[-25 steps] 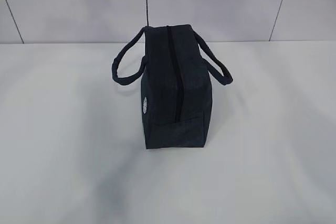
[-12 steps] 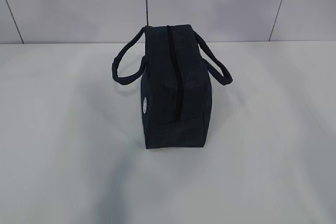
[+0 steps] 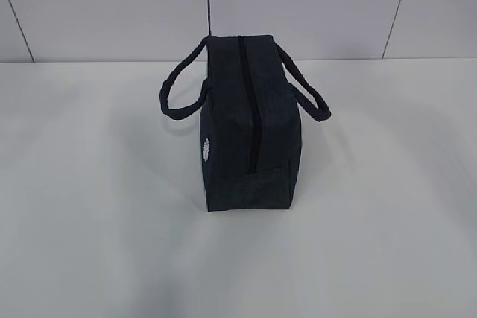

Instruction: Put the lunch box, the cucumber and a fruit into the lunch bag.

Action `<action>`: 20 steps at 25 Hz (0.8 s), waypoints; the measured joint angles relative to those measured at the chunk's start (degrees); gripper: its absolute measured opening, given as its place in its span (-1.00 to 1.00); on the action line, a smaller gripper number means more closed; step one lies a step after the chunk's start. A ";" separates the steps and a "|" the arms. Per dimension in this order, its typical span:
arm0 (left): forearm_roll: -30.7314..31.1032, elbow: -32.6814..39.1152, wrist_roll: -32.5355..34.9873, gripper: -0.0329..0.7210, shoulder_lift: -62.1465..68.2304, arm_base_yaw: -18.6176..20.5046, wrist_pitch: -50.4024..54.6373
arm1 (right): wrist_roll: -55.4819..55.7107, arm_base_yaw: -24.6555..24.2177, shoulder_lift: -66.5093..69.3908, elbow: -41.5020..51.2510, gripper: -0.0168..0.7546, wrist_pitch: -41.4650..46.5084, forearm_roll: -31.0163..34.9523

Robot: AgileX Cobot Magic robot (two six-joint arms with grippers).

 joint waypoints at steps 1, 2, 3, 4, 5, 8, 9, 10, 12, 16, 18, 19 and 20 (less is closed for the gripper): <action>0.14 2.08 0.00 0.27 -2.20 0.00 0.00 | 0.10 0.00 -2.40 3.58 0.01 0.00 -0.32; 0.14 4.46 0.00 0.27 -4.83 0.00 0.00 | 0.10 0.00 -5.34 7.12 0.01 0.03 -0.44; 0.14 6.73 0.00 0.27 -7.86 0.00 0.00 | 0.10 0.00 -8.44 9.98 0.01 0.03 -0.44; 0.14 8.94 0.00 0.27 -9.96 0.00 0.30 | 0.10 0.00 -11.00 13.42 0.01 0.03 -0.44; -0.01 10.71 0.00 0.27 -12.23 0.00 0.68 | 0.10 0.00 -14.02 16.88 0.01 0.03 -0.44; -1.17 16.66 0.00 0.27 -19.95 0.00 2.29 | 0.21 0.00 -22.30 26.42 0.01 -0.08 -0.93; -1.44 18.24 0.00 0.27 -22.06 0.00 2.94 | 0.31 0.00 -25.17 29.55 0.01 -0.08 -1.16; -1.64 20.39 0.00 0.27 -25.02 0.00 3.71 | 0.42 0.00 -28.04 32.45 0.01 -0.08 -1.45; -1.76 23.26 0.00 0.27 -29.18 0.00 4.62 | 0.95 0.05 -33.14 37.26 0.01 -0.08 -2.05; -1.98 29.10 0.00 0.27 -37.80 0.00 5.93 | 2.45 0.05 -42.22 45.64 0.00 0.06 -4.67; -1.98 31.45 0.00 0.27 -41.28 0.00 6.40 | 2.75 0.05 -45.71 48.79 0.00 0.15 -6.04; -1.98 32.48 0.00 0.27 -42.62 0.00 6.58 | 2.78 0.05 -47.36 50.25 0.00 0.15 -6.56; -1.98 33.75 0.00 0.27 -43.88 0.00 7.05 | 2.78 0.05 -48.87 51.62 0.00 0.15 -7.31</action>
